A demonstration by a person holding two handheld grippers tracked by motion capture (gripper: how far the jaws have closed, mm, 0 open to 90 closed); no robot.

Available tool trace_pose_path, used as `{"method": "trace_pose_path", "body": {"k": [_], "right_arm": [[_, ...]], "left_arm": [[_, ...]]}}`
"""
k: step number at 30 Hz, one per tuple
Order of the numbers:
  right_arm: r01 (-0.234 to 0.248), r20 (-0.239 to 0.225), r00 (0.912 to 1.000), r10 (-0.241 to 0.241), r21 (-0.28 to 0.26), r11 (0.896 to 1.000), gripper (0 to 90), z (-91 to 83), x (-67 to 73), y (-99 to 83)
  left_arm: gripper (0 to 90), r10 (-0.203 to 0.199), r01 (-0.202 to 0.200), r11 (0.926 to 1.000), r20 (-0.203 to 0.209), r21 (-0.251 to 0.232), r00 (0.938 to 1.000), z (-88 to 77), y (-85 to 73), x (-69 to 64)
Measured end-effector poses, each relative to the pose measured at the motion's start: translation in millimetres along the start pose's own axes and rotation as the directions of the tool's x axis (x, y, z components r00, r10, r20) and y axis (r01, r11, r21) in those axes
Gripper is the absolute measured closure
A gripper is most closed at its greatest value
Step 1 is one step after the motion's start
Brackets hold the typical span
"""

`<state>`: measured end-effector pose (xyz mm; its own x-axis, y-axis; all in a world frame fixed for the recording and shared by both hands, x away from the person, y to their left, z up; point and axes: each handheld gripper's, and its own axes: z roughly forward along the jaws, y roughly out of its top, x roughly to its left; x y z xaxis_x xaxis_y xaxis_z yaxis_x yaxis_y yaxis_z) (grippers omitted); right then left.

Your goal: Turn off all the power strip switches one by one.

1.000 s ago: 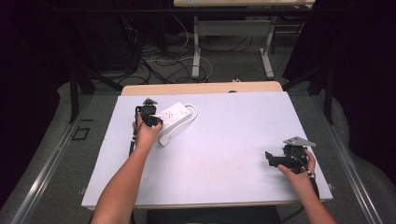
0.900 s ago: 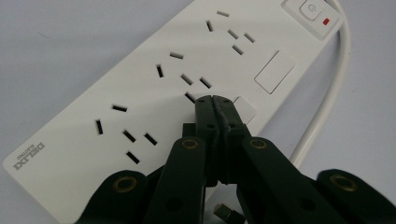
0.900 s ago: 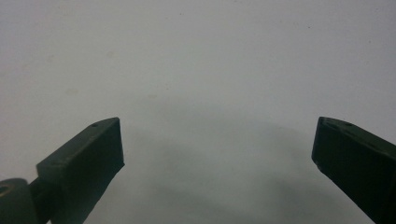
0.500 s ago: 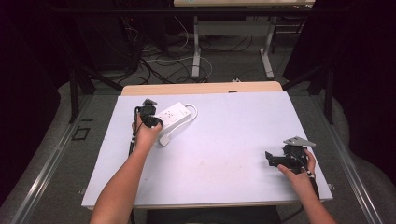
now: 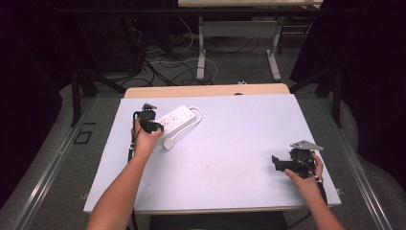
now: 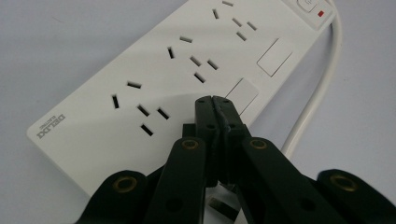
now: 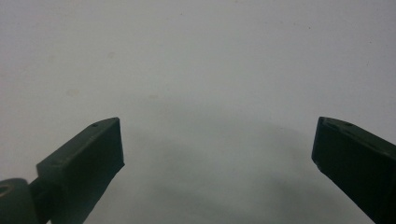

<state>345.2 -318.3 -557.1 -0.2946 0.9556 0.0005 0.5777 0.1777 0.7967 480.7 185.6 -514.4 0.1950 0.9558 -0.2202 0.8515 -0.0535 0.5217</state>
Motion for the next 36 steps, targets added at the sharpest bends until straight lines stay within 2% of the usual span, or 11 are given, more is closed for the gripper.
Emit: {"method": "trace_pose_path", "body": {"k": [4, 9, 15, 26, 32, 33, 34, 36], "right_arm": [[-0.001, 0.001, 1.0000, 0.001, 0.003, 1.000, 1.6, 0.4, 0.0, -0.1], [0.000, 0.001, 1.0000, 0.000, 0.002, 1.000, 1.6, 0.4, 0.4, 0.1], [-0.003, -0.001, 1.0000, 0.003, 0.004, 1.000, 1.7, 0.6, 0.7, -0.1], [-0.004, 0.000, 1.0000, 0.004, 0.005, 1.000, 1.7, 0.8, 0.3, 0.0], [-0.008, 0.005, 1.0000, 0.008, 0.006, 1.000, 1.6, 1.6, 0.3, -0.2], [-0.013, 0.003, 0.9999, 0.013, 0.008, 1.000, 1.7, 2.0, 0.5, -0.1], [-0.011, -0.002, 0.9999, 0.011, 0.009, 1.000, 1.6, 2.1, 0.7, -0.2], [-0.001, -0.003, 1.0000, 0.001, 0.008, 1.000, 1.7, 2.2, 0.3, -0.4]], "left_arm": [[90.0, -0.010, 0.010, 0.9999, 0.000, -0.008, 0.9999, -3.3, -1.5, 1.1], [90.0, 0.000, 0.000, 1.0000, 0.000, -0.001, 1.0000, -6.5, -2.1, 3.0], [90.0, -0.014, 0.014, 0.9999, -0.004, -0.007, 0.9999, -7.0, -4.4, 4.5], [90.0, -0.023, 0.023, 0.9997, -0.009, 0.003, 0.9997, -12.0, -10.0, 14.7], [90.0, -0.035, 0.035, 0.9994, -0.008, -0.003, 0.9994, -12.3, -12.5, 17.0], [90.0, -0.031, 0.031, 0.9995, -0.006, 0.011, 0.9995, -12.9, -12.4, 17.5], [90.0, -0.033, 0.033, 0.9995, -0.007, -0.005, 0.9994, -11.2, -13.4, 17.4], [90.0, -0.030, 0.030, 0.9996, -0.004, 0.002, 0.9996, -10.7, -13.9, 17.9]]}}
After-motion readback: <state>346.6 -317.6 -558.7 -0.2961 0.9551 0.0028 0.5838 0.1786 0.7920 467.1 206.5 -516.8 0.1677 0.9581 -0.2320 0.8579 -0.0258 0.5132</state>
